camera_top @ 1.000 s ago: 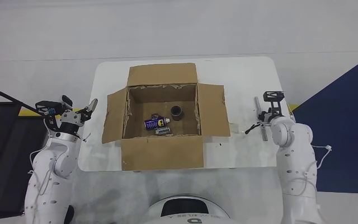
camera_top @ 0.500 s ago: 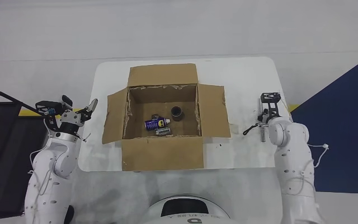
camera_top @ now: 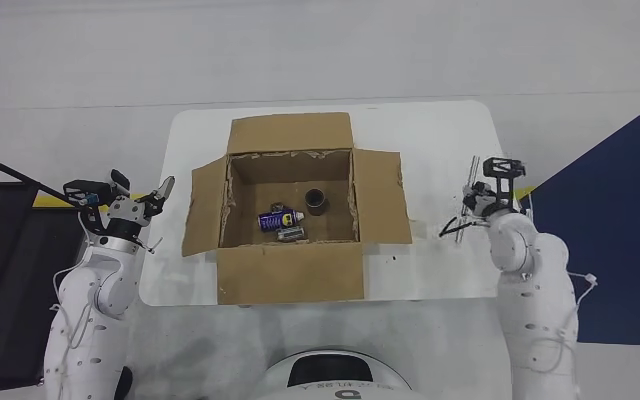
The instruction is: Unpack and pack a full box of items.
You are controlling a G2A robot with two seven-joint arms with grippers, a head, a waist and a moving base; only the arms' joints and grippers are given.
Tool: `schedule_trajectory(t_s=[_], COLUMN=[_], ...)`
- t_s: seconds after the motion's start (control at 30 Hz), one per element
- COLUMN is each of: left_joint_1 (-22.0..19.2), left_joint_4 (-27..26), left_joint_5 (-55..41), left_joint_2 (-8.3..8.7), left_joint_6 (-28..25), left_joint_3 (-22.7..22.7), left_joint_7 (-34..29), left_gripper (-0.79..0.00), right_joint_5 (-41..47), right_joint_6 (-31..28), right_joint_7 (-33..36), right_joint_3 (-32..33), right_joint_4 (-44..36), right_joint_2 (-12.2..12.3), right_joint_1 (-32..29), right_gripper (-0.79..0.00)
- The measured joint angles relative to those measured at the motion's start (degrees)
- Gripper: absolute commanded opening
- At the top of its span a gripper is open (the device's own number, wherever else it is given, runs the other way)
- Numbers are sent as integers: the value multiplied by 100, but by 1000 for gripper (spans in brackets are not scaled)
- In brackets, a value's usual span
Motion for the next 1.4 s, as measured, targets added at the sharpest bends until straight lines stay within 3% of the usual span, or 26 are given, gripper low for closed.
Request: schedule_trajectory(t_s=[0.13,0.33,0.47,0.6,0.8,0.93,1.23,1.4], left_joint_1=[0,0,0,0,0,0,0,0], left_joint_4=[0,0,0,0,0,0,0,0], left_joint_5=[0,0,0,0,0,0,0,0], left_joint_2=[0,0,0,0,0,0,0,0], left_joint_6=[0,0,0,0,0,0,0,0], left_joint_3=[0,0,0,0,0,0,0,0], left_joint_7=[0,0,0,0,0,0,0,0], left_gripper=[0,0,0,0,0,0,0,0], right_joint_5=[1479,3194,3796,4012,3495,2646,696,61], right_joint_6=[-368,-1093,-1476,-1451,-1046,-656,244,145], right_joint_7=[-305,-200,-33,-6,84,46,-514,-564], right_joint_3=[137,282,226,15,-793,-1643,-3248,-3737], right_joint_4=[-29,-362,-775,-1374,-2188,-2418,-1926,-1543], right_joint_2=[-38,-27,-7,0,-11,-36,-141,-165], right_joint_1=[10,-133,-305,-450,-431,-226,378,642], right_gripper=[-785,-785,-785,-785,-785,-785,-785,-785])
